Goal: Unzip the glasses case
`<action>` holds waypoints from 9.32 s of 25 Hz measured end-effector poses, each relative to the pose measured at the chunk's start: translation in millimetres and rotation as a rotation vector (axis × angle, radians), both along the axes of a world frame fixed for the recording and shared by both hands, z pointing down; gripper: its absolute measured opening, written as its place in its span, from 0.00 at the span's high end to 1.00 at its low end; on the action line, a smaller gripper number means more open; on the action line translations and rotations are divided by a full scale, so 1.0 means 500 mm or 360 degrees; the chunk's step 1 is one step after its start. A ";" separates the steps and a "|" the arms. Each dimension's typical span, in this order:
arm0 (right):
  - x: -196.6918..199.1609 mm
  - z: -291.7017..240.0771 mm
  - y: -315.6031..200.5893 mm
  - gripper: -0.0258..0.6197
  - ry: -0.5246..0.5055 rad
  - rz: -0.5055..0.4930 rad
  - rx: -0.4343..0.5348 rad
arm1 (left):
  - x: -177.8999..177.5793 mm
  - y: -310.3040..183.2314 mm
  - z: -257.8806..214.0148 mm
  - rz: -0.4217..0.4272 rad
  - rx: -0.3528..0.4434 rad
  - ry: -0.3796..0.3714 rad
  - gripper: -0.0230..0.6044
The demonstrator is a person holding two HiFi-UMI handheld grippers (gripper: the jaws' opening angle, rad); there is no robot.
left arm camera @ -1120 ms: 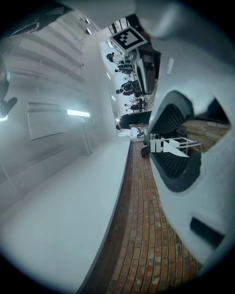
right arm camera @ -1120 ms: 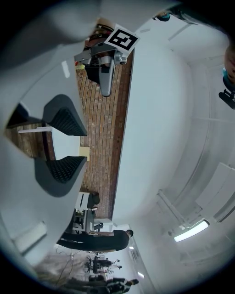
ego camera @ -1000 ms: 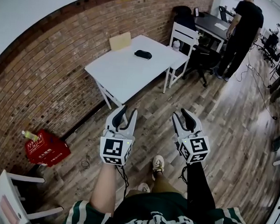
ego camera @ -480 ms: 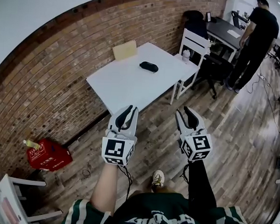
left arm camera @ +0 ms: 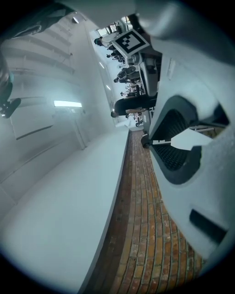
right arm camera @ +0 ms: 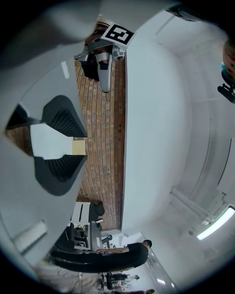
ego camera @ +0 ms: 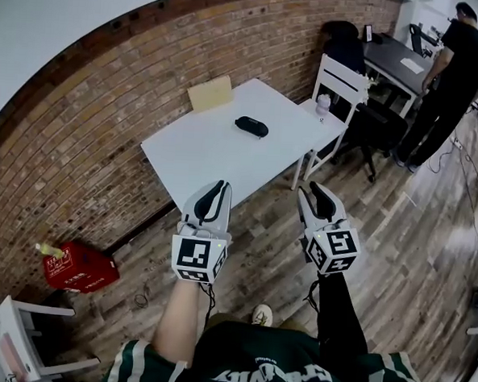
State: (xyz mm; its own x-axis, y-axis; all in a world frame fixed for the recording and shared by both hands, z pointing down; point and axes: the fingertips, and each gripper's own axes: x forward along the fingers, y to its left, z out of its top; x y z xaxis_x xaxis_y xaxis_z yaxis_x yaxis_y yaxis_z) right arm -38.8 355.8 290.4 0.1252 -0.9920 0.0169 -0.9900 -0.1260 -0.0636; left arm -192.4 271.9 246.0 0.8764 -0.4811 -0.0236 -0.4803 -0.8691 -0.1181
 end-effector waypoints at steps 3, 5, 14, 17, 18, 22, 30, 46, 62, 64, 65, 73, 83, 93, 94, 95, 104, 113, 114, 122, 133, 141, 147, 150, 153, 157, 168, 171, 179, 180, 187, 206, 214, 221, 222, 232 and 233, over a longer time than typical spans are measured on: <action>0.035 0.003 -0.004 0.75 0.0003 -0.0001 -0.0006 | 0.031 -0.012 0.006 -0.0007 0.0000 -0.0009 0.90; 0.062 0.002 -0.010 0.75 -0.0015 0.0023 0.0005 | 0.051 -0.026 0.007 -0.0005 -0.0003 -0.0007 0.90; 0.144 0.018 -0.110 0.77 -0.0012 0.0025 0.0000 | 0.156 -0.140 0.022 0.0016 0.0089 -0.0057 0.91; 0.175 0.026 -0.165 0.77 0.0006 0.0018 -0.0018 | 0.200 -0.205 0.028 0.0024 0.0090 -0.0049 0.95; 0.187 0.025 -0.185 0.77 0.0013 0.0017 -0.0022 | 0.218 -0.229 0.027 0.0029 0.0091 -0.0044 0.96; 0.249 0.021 -0.270 0.77 0.0028 0.0045 -0.0041 | 0.299 -0.324 0.021 0.0091 0.0085 -0.0032 0.97; 0.368 0.014 -0.444 0.79 0.0022 0.0111 -0.0066 | 0.429 -0.519 0.019 0.0168 0.0067 -0.0034 0.96; 0.400 0.108 -0.668 0.78 -0.0053 -0.0014 -0.0180 | 0.482 -0.697 0.117 0.0159 -0.0048 -0.0142 0.93; 0.444 0.348 -0.794 0.66 -0.0195 -0.0226 -0.0553 | 0.613 -0.742 0.340 0.0344 -0.0148 -0.0624 0.76; 0.442 0.382 -0.802 0.66 -0.0239 -0.0281 -0.0602 | 0.636 -0.745 0.377 0.0400 -0.0133 -0.0729 0.76; 0.444 0.399 -0.805 0.65 -0.0257 -0.0302 -0.0627 | 0.649 -0.747 0.396 0.0433 -0.0113 -0.0789 0.76; 0.479 0.463 -0.804 0.64 -0.0369 -0.0428 -0.0695 | 0.700 -0.718 0.589 0.0943 0.0017 -0.1442 0.60; 0.424 0.543 -0.793 0.64 -0.0420 -0.0597 -0.0865 | 0.698 -0.751 0.715 0.1236 0.0284 -0.1972 0.58; 0.384 0.594 -0.782 0.64 -0.0351 -0.0709 -0.0993 | 0.684 -0.736 0.753 0.1337 0.0139 -0.2193 0.53; 0.383 0.599 -0.783 0.64 -0.0343 -0.0715 -0.1002 | 0.682 -0.737 0.753 0.1265 0.0015 -0.2176 0.53; 0.382 0.605 -0.783 0.64 -0.0337 -0.0719 -0.1016 | 0.679 -0.737 0.753 0.1190 -0.0120 -0.2153 0.53; 0.366 0.674 -0.798 0.69 -0.0190 -0.0783 -0.1200 | 0.665 -0.732 0.747 0.0726 -0.0652 -0.1944 0.55; 0.371 0.713 -0.815 0.76 -0.0133 -0.0682 -0.1298 | 0.657 -0.726 0.751 0.0560 -0.0666 -0.1698 0.53; 0.375 0.713 -0.819 0.77 -0.0123 -0.0665 -0.1304 | 0.658 -0.727 0.751 0.0558 -0.0667 -0.1685 0.53; 0.381 0.707 -0.818 0.94 -0.0048 -0.0705 -0.1290 | 0.661 -0.732 0.756 0.0557 -0.0628 -0.1633 0.49; 0.392 0.701 -0.815 0.94 0.0021 -0.0735 -0.1291 | 0.665 -0.730 0.761 0.0508 -0.0522 -0.1540 0.46; 0.409 0.704 -0.814 0.94 0.0038 -0.0724 -0.1303 | 0.664 -0.730 0.760 0.0499 -0.0499 -0.1505 0.46; 0.413 0.703 -0.809 0.94 0.0062 -0.0730 -0.1314 | 0.663 -0.730 0.762 0.0487 -0.0477 -0.1495 0.45; 0.413 0.703 -0.810 0.94 0.0062 -0.0736 -0.1315 | 0.662 -0.729 0.762 0.0478 -0.0466 -0.1492 0.45; 0.416 0.702 -0.809 0.94 0.0088 -0.0743 -0.1316 | 0.662 -0.729 0.763 0.0469 -0.0453 -0.1492 0.45; 0.419 0.700 -0.808 0.94 0.0135 -0.0746 -0.1313 | 0.663 -0.727 0.762 0.0475 -0.0445 -0.1487 0.45; 0.441 0.700 -0.822 0.94 0.0184 -0.0774 -0.1313 | 0.661 -0.728 0.761 0.0472 -0.0445 -0.1475 0.45; 0.446 0.698 -0.827 0.94 0.0187 -0.0796 -0.1312 | 0.663 -0.727 0.760 0.0479 -0.0445 -0.1471 0.45; 0.456 0.698 -0.845 0.94 0.0229 -0.0888 -0.1305 | 0.665 -0.730 0.763 0.0492 -0.0438 -0.1476 0.44; 0.457 0.697 -0.848 0.94 0.0232 -0.0899 -0.1304 | 0.665 -0.730 0.764 0.0493 -0.0436 -0.1479 0.44; 0.459 0.700 -0.861 0.93 0.0264 -0.0991 -0.1310 | 0.664 -0.729 0.764 0.0475 -0.0411 -0.1465 0.44; 0.453 0.718 -0.896 0.94 0.0434 -0.1349 -0.1349 | 0.664 -0.731 0.766 0.0424 -0.0420 -0.1461 0.43; 0.458 0.706 -0.878 0.94 0.0440 -0.1366 -0.1371 | 0.667 -0.724 0.756 0.0397 -0.0476 -0.1447 0.42; 0.440 0.700 -0.814 0.94 0.0437 -0.1259 -0.1454 | 0.622 -0.699 0.704 0.0128 -0.0698 -0.1057 0.50; 0.431 0.702 -0.800 0.94 0.0420 -0.1250 -0.1477 | 0.609 -0.693 0.701 0.0102 -0.0727 -0.1019 0.51; 0.221 0.668 -0.726 0.94 0.0328 -0.1459 -0.1461 | 0.459 -0.660 0.677 -0.0079 -0.0985 -0.0829 0.54; 0.198 0.666 -0.725 0.94 0.0336 -0.1484 -0.1449 | 0.445 -0.660 0.677 -0.0097 -0.0993 -0.0820 0.55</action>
